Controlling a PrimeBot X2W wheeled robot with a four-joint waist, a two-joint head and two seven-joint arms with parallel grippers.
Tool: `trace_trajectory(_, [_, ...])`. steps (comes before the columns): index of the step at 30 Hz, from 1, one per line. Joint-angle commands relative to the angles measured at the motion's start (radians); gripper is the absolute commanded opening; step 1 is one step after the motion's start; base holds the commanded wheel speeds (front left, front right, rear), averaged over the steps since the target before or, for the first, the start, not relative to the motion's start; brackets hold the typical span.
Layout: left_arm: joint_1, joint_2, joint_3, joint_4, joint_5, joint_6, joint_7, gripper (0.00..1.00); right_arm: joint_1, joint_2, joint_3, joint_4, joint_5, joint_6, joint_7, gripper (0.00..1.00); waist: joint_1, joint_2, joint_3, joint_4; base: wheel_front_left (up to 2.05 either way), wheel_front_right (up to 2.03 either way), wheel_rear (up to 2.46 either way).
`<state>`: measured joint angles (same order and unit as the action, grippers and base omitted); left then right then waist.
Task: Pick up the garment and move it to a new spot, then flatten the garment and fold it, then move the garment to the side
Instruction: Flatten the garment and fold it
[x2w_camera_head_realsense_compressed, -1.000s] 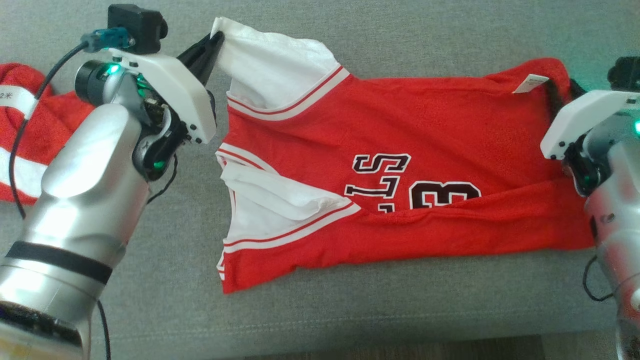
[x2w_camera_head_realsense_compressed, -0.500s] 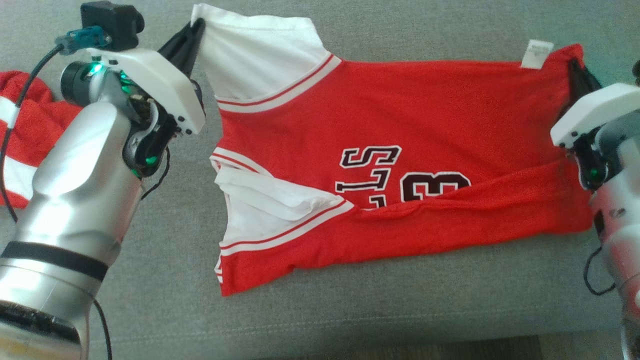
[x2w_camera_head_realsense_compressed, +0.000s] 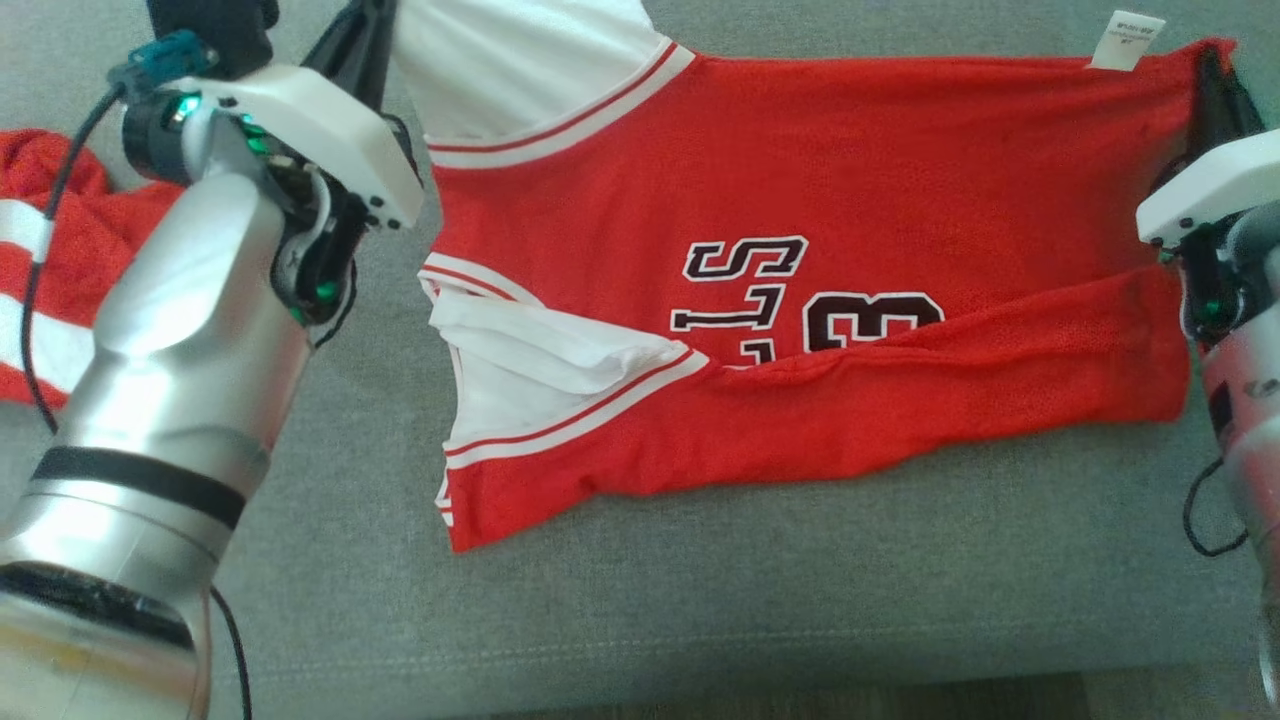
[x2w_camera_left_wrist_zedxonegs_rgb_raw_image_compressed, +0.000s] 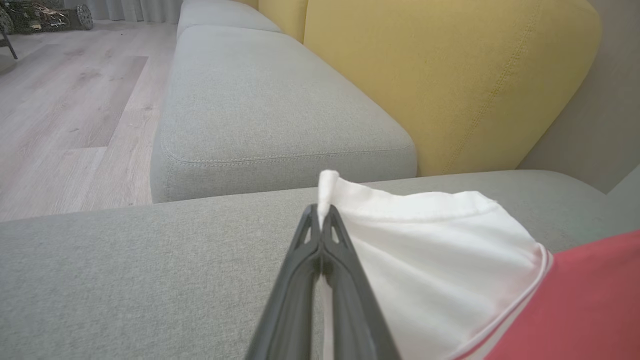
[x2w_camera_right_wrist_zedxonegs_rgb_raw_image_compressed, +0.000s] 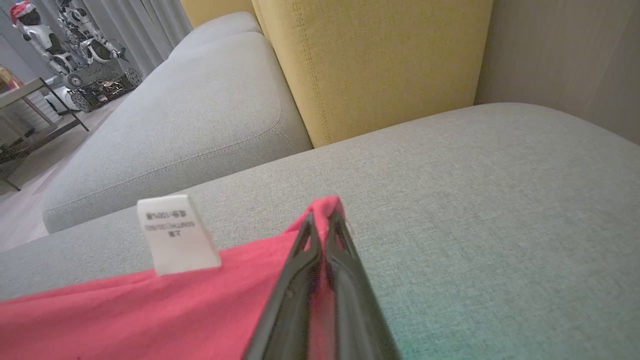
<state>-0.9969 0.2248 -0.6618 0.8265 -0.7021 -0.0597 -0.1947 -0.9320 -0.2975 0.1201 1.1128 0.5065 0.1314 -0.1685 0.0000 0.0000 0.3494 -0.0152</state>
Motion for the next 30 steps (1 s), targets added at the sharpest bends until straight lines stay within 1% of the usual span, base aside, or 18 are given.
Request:
trace_trajectory(1, [-0.049, 0.036, 0.024, -0.007, 0.013, -0.01, -0.009, 0.0, -0.012, -0.012, 0.02, -0.02, 0.011, -0.001, -0.016, 0.0, 0.0, 0.0, -0.002, 0.004, 0.0, 0.0, 0.0])
trace_trajectory(5, [-0.028, 0.039, -0.008, 0.009, 0.026, -0.032, -0.016, 0.0, 0.02, -0.024, 0.049, -0.028, 0.025, -0.001, -0.034, 0.0, 0.0, 0.0, -0.019, 0.013, 0.0, 0.0, 0.0])
trace_trajectory(9, [0.003, 0.051, -0.031, -0.001, 0.034, -0.044, -0.021, 0.0, 0.057, -0.033, 0.066, -0.049, 0.051, -0.001, -0.042, 0.0, 0.0, 0.0, -0.04, 0.018, 0.0, 0.0, 0.0])
trace_trajectory(13, [0.059, 0.085, -0.065, -0.046, 0.048, -0.052, -0.017, 0.0, 0.118, -0.052, 0.096, -0.081, 0.089, -0.001, -0.035, 0.0, 0.0, 0.0, -0.071, 0.018, 0.0, 0.0, 0.0])
trace_trajectory(16, [0.116, 0.112, -0.076, -0.11, 0.041, -0.051, 0.002, 0.0, 0.164, -0.071, 0.115, -0.109, 0.12, -0.001, -0.02, 0.0, 0.0, 0.0, -0.095, 0.022, 0.0, 0.0, 0.0])
trace_trajectory(20, [0.204, 0.168, -0.087, -0.224, 0.034, -0.027, 0.044, 0.0, 0.225, -0.097, 0.132, -0.15, 0.165, -0.001, 0.01, 0.0, 0.0, 0.0, -0.123, 0.033, 0.0, 0.0, 0.0])
trace_trajectory(21, [0.253, 0.198, -0.099, -0.293, 0.031, -0.015, 0.076, 0.0, 0.261, -0.112, 0.148, -0.177, 0.184, -0.001, 0.036, 0.0, 0.0, 0.0, -0.136, 0.039, 0.0, 0.0, 0.0])
trace_trajectory(27, [0.394, 0.298, -0.126, -0.516, 0.027, 0.05, 0.174, 0.0, 0.357, -0.158, 0.185, -0.261, 0.224, -0.001, 0.116, 0.0, 0.0, 0.0, -0.164, 0.038, 0.0, 0.0, 0.0])
trace_trajectory(30, [0.459, 0.337, -0.136, -0.612, 0.015, 0.085, 0.222, 0.0, 0.398, -0.174, 0.195, -0.293, 0.236, -0.001, 0.162, 0.0, 0.0, 0.0, -0.178, 0.034, 0.0, 0.0, 0.0])
